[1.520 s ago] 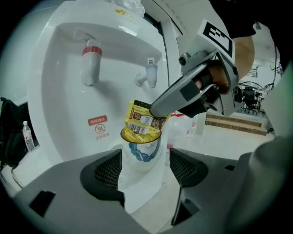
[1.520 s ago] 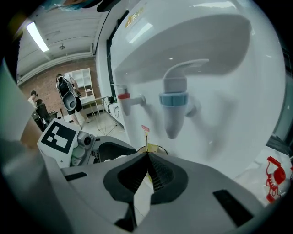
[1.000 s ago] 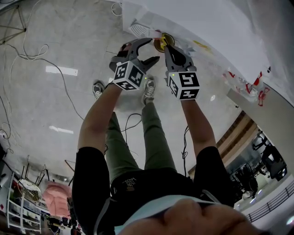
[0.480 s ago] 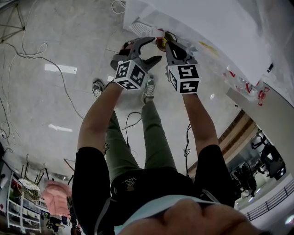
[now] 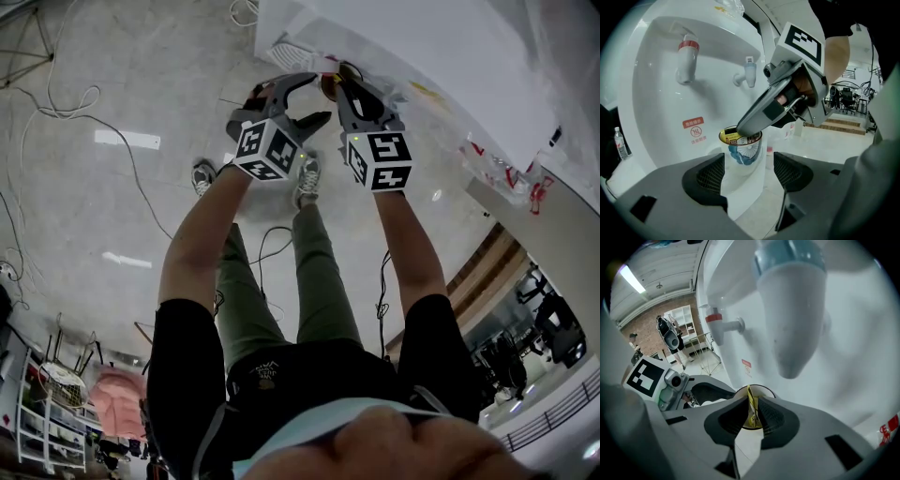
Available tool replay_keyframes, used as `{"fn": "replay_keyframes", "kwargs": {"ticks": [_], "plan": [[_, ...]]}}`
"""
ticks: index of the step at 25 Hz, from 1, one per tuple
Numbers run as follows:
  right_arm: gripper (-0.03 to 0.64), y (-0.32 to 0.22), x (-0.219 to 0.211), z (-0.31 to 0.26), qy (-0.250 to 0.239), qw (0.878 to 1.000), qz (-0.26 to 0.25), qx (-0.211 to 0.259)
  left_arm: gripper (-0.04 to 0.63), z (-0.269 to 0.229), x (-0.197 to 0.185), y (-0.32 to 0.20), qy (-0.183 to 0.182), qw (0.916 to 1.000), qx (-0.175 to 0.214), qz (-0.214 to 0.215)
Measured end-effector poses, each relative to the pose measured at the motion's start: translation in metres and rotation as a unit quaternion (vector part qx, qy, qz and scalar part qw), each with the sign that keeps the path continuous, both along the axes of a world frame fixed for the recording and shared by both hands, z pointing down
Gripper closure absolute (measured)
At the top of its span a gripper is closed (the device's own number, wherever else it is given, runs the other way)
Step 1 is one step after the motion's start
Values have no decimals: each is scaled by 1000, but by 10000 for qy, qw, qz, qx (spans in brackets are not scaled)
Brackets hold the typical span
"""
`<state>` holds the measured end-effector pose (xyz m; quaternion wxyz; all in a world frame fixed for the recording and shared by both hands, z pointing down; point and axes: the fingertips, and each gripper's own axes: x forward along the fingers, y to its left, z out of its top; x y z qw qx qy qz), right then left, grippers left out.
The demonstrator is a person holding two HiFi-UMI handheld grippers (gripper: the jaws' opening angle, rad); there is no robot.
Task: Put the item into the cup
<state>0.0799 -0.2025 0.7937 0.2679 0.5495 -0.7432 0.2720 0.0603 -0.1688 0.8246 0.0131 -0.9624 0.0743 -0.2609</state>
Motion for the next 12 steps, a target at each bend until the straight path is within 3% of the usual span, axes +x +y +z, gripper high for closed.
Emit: {"fn": "replay_keyframes", "kwargs": {"ticks": [7,12], "plan": [[569,1,-6,-15,-196,9992,229,272,267,-8,-11,-1,14,10000,-26,6],[569,7,1,-32,-158,9960,664,569,268,-28,-23,0,129,9999,-83,-42]]}}
